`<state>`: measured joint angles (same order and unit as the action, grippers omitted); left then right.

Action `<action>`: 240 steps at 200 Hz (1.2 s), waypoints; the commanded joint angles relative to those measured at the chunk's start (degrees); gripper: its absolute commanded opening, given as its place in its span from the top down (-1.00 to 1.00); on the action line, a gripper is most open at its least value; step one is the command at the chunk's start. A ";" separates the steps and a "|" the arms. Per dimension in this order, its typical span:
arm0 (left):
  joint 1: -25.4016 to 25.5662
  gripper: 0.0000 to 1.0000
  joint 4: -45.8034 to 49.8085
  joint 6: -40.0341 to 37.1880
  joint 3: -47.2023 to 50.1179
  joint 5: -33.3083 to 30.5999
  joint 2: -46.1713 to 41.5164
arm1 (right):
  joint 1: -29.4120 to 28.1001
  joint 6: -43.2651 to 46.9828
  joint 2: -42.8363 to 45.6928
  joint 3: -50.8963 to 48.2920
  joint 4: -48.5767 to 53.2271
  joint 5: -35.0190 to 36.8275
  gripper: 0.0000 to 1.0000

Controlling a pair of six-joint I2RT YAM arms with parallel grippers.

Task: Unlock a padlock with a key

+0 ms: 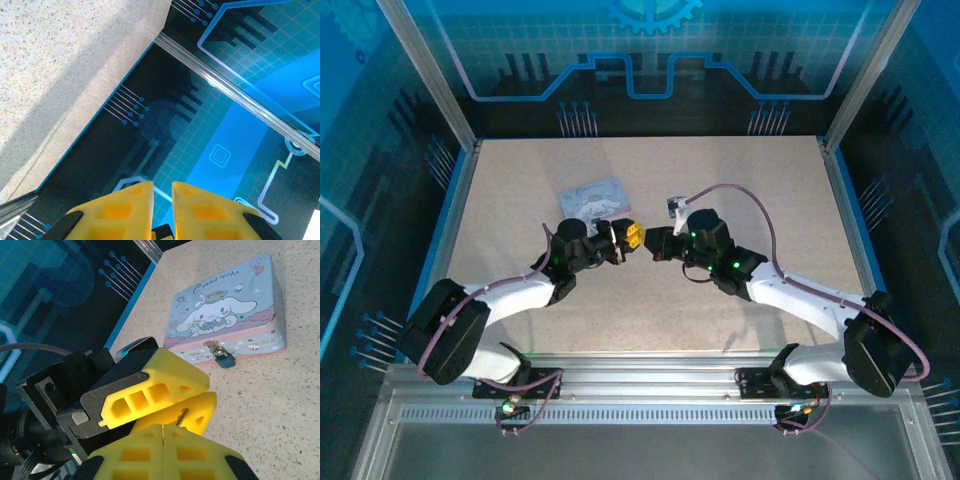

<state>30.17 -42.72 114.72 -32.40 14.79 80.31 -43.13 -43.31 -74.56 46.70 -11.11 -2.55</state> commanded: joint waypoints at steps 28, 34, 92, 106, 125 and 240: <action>0.41 0.88 -2.63 1.13 0.81 -0.28 0.63 | -0.88 0.00 -0.23 0.85 -0.10 0.69 1.00; 0.41 0.92 -2.78 0.92 0.92 -0.35 0.63 | -0.90 -0.10 -0.18 0.79 0.00 0.70 1.00; 0.41 1.00 -1.73 -25.50 -4.47 -1.19 -2.48 | 3.00 -1.96 2.87 -2.02 -1.62 -5.44 0.64; 0.39 1.00 3.73 -35.71 -7.45 -1.13 -5.08 | 4.60 -2.51 4.26 -3.49 -2.63 -8.17 0.51; 0.74 1.00 9.28 -48.53 -10.39 -1.40 -8.43 | 6.90 -3.95 6.47 -6.75 -8.15 -11.48 0.34; 1.68 1.00 -3.31 -70.14 -10.68 5.81 -10.25 | 10.47 -10.13 8.15 -7.22 -30.58 -24.33 -0.15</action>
<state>31.53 -39.68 46.37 -43.88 19.16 68.95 -32.95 -52.60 -66.89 36.47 -37.21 -24.53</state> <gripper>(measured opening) 0.052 0.573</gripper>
